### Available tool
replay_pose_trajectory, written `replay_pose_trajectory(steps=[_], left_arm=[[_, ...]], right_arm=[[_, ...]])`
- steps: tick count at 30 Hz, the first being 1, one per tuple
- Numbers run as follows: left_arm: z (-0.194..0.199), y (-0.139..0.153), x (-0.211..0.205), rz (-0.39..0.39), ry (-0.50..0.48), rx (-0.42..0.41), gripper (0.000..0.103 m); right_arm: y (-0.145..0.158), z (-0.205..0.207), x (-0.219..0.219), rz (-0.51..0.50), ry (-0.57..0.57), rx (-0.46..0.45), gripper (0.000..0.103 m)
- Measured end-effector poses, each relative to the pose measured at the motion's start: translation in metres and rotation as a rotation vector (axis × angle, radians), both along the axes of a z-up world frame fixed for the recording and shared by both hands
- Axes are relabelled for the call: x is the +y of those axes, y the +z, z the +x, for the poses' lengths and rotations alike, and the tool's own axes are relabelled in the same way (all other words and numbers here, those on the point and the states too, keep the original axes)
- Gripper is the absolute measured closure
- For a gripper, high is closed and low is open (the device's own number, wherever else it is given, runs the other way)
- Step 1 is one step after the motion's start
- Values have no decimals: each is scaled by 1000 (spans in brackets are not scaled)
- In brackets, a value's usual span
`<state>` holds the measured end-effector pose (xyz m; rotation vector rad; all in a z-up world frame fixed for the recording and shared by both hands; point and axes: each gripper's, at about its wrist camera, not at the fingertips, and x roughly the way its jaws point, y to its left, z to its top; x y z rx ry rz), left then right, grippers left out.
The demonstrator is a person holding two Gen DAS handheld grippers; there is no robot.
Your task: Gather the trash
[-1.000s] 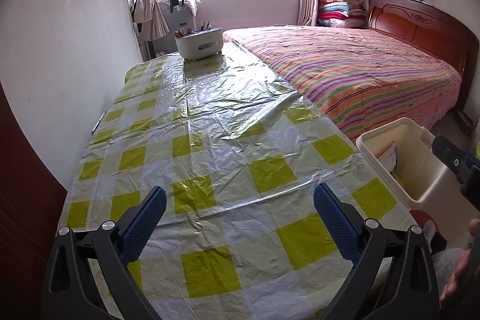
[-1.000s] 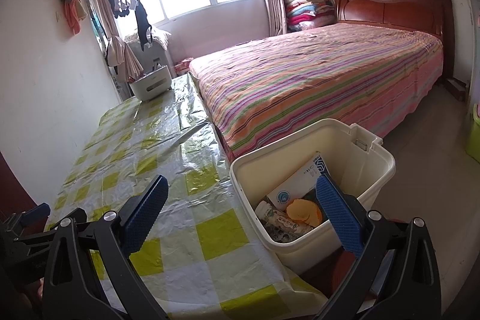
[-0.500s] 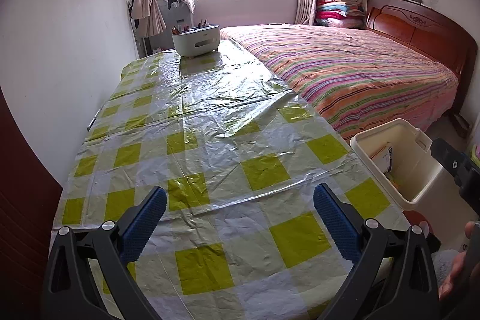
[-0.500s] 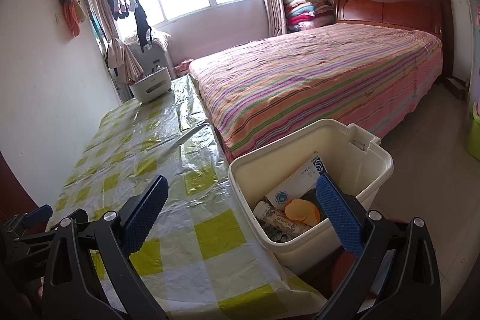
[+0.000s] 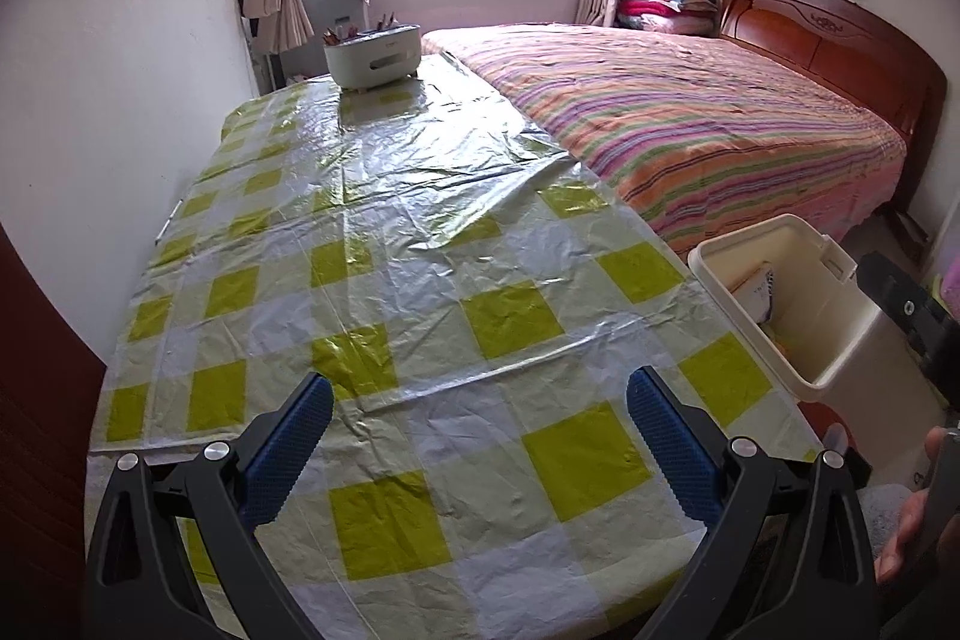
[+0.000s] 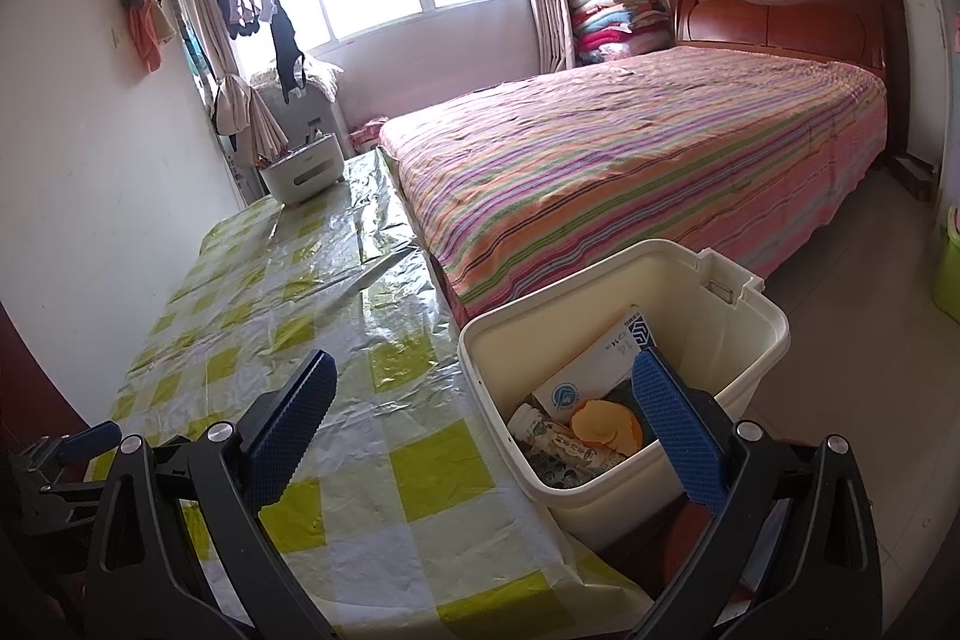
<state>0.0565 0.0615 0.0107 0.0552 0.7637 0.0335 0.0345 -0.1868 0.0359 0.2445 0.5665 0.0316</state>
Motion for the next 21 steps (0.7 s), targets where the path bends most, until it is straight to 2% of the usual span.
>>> replay_pose_trajectory(steps=[9,15,21], left_arm=[[2,1,0,-32,-13,8,7],[2,1,-1,-24,-19,13,7],[4,0,4,-69,-24,32,7]], right_arm=[[1,4,-1,0,-3,4,5],[1,4,-1,-4,3,4,5],[2,5,0,-5,3,2,5]])
